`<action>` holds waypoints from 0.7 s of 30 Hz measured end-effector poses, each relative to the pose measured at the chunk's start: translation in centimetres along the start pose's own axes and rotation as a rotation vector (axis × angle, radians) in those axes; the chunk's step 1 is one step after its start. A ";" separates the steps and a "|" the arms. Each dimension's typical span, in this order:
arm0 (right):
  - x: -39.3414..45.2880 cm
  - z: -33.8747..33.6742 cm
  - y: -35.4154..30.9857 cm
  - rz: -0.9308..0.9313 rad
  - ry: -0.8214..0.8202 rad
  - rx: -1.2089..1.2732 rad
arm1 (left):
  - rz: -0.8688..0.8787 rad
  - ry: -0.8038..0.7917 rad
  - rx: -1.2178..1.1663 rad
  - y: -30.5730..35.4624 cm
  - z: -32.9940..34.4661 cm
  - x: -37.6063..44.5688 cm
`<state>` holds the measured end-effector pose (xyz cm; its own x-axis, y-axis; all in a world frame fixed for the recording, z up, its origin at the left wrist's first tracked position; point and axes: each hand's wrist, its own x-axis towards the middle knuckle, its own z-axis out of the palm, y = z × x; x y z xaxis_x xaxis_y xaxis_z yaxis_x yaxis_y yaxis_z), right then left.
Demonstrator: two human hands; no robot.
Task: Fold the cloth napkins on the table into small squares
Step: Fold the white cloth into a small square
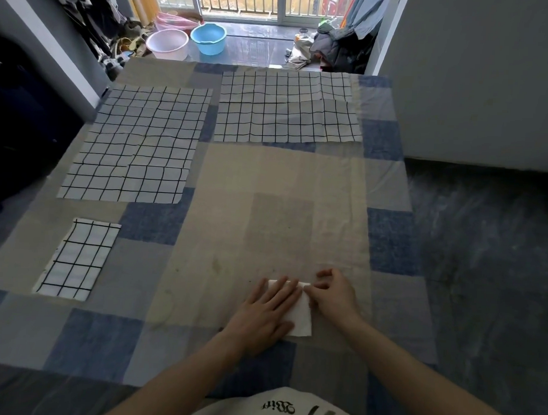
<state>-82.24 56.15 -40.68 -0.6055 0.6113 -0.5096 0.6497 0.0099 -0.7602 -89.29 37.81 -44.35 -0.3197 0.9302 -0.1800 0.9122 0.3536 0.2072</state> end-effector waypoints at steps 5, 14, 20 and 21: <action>-0.5 0.3 0.3 -0.209 0.062 -0.321 | -0.012 -0.027 -0.027 -0.4 0.0 0.1; -2.3 1.5 4.6 -0.789 -0.075 -0.892 | -0.018 -0.065 -0.042 -0.1 -0.2 0.2; -2.4 0.3 4.9 -0.660 -0.173 -1.062 | -0.025 -0.052 -0.081 0.0 -0.3 -0.3; -2.4 0.1 4.8 -0.656 -0.179 -1.061 | -0.056 -0.057 -0.096 -0.1 0.0 -0.6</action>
<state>-77.68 54.68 -43.15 -0.9533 0.1356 -0.2700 0.2018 0.9508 -0.2350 -89.20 37.23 -44.24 -0.3522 0.9026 -0.2476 0.8635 0.4154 0.2860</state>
